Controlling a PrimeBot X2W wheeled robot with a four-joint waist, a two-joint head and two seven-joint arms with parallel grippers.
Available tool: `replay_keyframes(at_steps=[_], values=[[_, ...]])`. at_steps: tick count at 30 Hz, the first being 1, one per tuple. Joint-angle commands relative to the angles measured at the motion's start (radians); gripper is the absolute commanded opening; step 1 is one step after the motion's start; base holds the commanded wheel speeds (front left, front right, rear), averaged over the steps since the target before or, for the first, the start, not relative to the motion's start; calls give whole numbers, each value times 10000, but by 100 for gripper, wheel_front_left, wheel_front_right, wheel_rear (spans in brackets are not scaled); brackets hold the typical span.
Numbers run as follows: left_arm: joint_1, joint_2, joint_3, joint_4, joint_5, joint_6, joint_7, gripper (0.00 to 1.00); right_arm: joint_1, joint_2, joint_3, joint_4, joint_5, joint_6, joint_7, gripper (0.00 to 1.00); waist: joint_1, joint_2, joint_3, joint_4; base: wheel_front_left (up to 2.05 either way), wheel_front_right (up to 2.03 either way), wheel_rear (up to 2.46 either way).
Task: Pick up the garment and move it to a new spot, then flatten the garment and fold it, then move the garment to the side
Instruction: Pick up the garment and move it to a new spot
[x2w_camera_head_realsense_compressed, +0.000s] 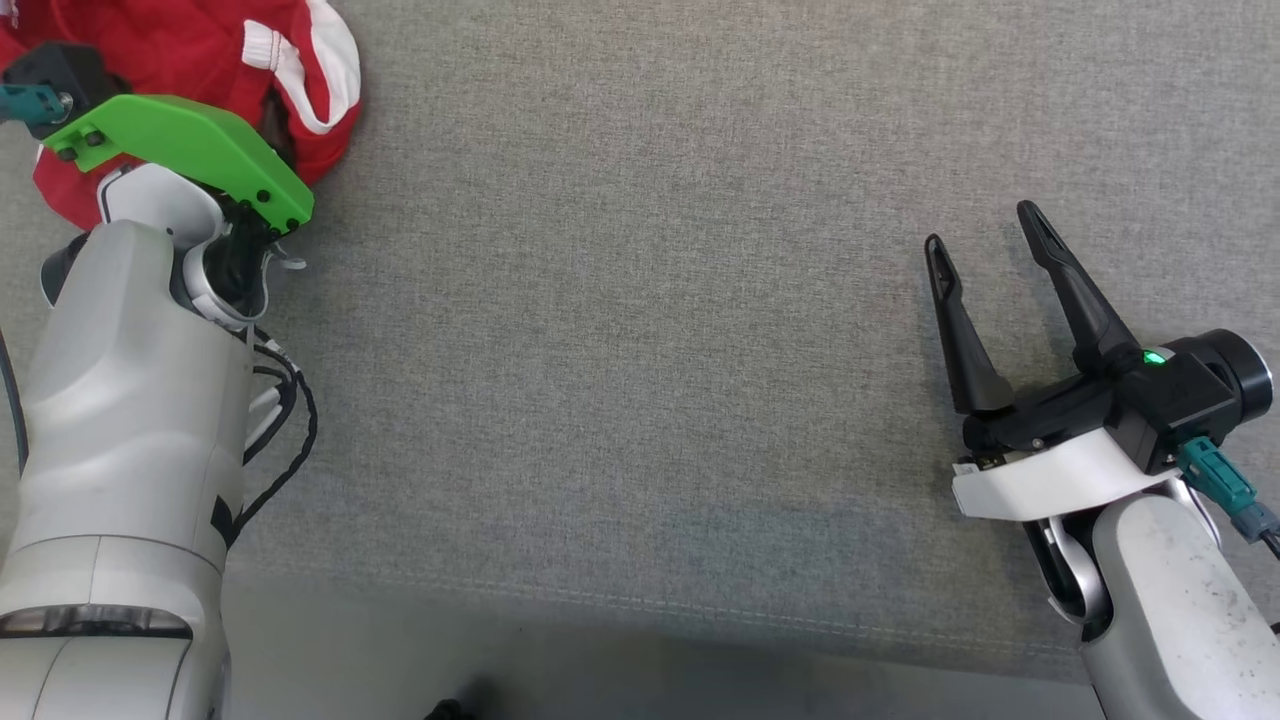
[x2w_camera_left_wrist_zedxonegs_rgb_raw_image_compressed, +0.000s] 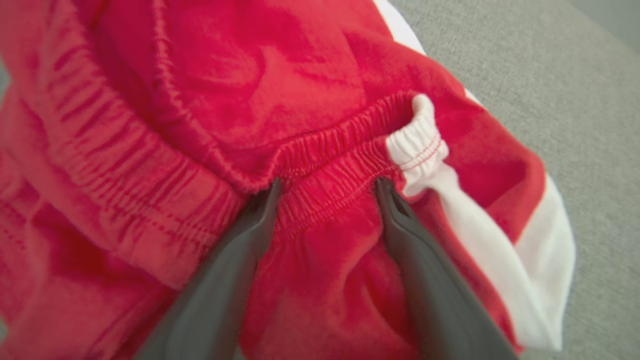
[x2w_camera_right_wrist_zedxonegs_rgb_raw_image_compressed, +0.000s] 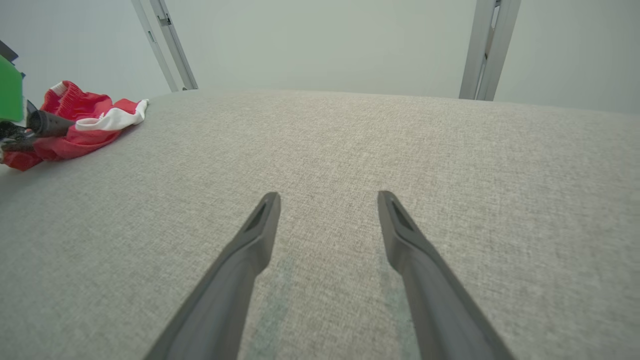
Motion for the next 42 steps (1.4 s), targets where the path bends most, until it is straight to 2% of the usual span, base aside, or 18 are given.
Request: replay_keyframes(at_steps=[1,2,12,15,18,22,29,35,42], values=[[540,-77,-119,500,91,-42,-6,15,-61,-7,1,17,65,-12,-34,100,1,-1,-60,-66,0,0,0],[593,-42,-120,528,111,-90,-226,0,-42,-1,22,33,71,-12,-32,100,1,-1,-91,-90,0,0,0],[1099,256,-171,287,523,-585,-3637,0,149,243,157,230,103,-12,-34,100,1,-1,-743,-257,0,0,0],[1273,310,-194,33,690,-729,-4157,0,235,341,172,277,131,-12,-34,100,1,-1,-1047,-304,0,0,0],[1589,340,-228,-446,967,-739,-4331,0,310,451,168,317,174,-12,-34,100,1,-1,-1373,-364,0,0,0],[2113,495,-59,-1856,1592,-447,-4381,0,418,613,186,354,201,-12,-34,100,1,-1,-1827,-505,0,0,0],[3357,224,-84,-4032,2436,-284,-4366,0,667,882,194,427,293,-12,-32,100,1,-1,-2567,-984,0,0,0],[3866,39,-616,-4885,2795,-363,-4287,0,864,1095,168,413,332,-12,-33,100,1,-1,-3022,-1661,0,0,0],[4174,-38,-1233,-5650,3100,-321,-3867,0,1023,1281,101,400,371,-12,-32,100,1,-1,-3380,-2765,0,0,0]])
